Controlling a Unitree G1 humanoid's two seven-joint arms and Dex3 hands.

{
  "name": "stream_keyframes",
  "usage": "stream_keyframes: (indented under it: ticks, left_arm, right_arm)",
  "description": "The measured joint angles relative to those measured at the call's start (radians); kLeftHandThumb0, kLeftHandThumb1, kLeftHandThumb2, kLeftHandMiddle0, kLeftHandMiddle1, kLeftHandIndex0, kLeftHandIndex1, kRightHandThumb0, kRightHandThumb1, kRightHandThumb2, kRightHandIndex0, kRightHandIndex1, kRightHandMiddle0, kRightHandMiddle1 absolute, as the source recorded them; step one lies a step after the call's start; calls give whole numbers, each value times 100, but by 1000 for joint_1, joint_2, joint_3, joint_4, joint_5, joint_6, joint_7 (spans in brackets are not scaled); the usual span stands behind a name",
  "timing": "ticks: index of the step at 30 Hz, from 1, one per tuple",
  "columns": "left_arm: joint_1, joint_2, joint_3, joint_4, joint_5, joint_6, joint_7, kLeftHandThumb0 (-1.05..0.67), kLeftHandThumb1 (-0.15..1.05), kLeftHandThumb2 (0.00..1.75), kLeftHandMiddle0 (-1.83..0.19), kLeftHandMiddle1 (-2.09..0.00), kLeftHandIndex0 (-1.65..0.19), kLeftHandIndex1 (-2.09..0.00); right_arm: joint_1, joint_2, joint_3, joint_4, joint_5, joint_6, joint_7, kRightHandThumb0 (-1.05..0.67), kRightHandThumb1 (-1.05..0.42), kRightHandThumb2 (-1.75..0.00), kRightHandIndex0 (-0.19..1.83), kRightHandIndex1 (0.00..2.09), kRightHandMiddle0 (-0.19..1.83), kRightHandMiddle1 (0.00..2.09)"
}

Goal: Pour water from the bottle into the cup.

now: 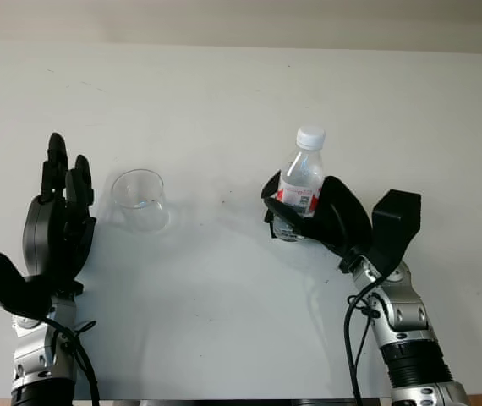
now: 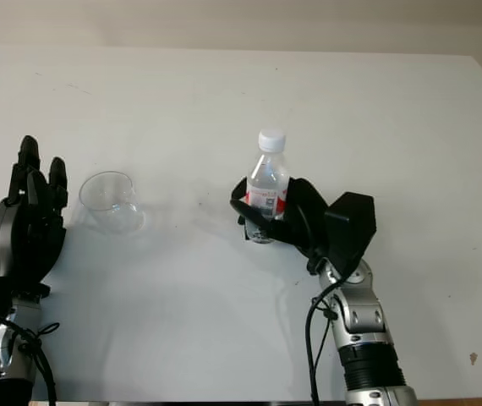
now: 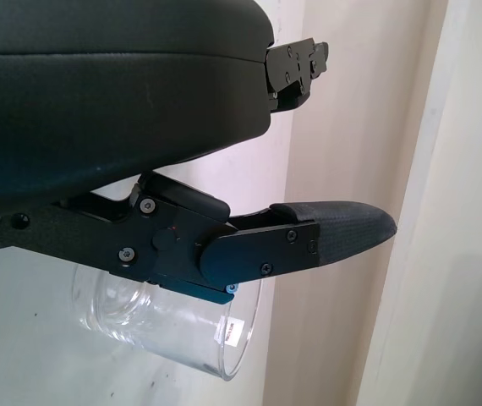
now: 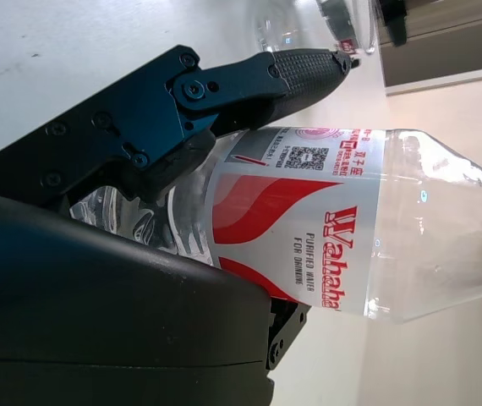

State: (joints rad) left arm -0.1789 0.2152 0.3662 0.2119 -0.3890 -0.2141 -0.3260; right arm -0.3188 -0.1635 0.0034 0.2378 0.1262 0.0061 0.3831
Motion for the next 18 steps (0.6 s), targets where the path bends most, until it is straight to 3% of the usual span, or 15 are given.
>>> stream_keyframes:
  ticks: [8,18]
  left_arm:
    - [0,1,5,4,2,-7,-2,-76,105,56,17,-5,19,-3]
    - [-1,10,5,12,1,-9,-6,-76,105,56,17,-5,19,-3]
  right_arm:
    - [50,3,28,22,-55,-174,-8,-55,-105,-28,29,204,14,199]
    - [95,16,32,9,-40,-195,-15,-58,-105,-21,0,197,3,188]
